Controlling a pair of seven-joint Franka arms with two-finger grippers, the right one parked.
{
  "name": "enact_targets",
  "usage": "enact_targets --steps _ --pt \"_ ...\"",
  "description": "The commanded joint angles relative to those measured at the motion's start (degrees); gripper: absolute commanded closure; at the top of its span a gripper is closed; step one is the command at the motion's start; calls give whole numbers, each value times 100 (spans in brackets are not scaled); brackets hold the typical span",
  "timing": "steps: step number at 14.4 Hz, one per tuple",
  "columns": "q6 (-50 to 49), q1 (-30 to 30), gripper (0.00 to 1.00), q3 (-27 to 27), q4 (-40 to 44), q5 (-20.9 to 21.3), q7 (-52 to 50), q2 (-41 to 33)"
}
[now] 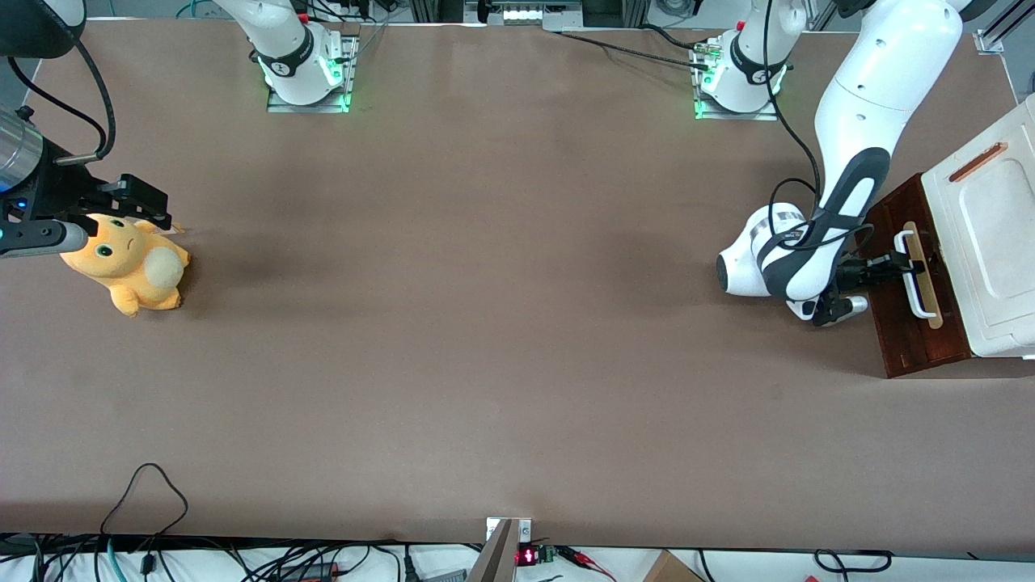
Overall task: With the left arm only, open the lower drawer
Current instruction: 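Close the left gripper around the white drawer handle, then pull the handle away from the cabinet with the left gripper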
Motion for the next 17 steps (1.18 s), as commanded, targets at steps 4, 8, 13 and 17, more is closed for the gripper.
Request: enact_targets --steps 4,8,13,17 --pt "-31 32 90 6 50 148 43 44" --pt "-40 24 100 6 50 148 34 35" --pt "-49 -239 100 -20 59 148 17 35" --pt "-75 -530 100 -292 94 69 8 9"
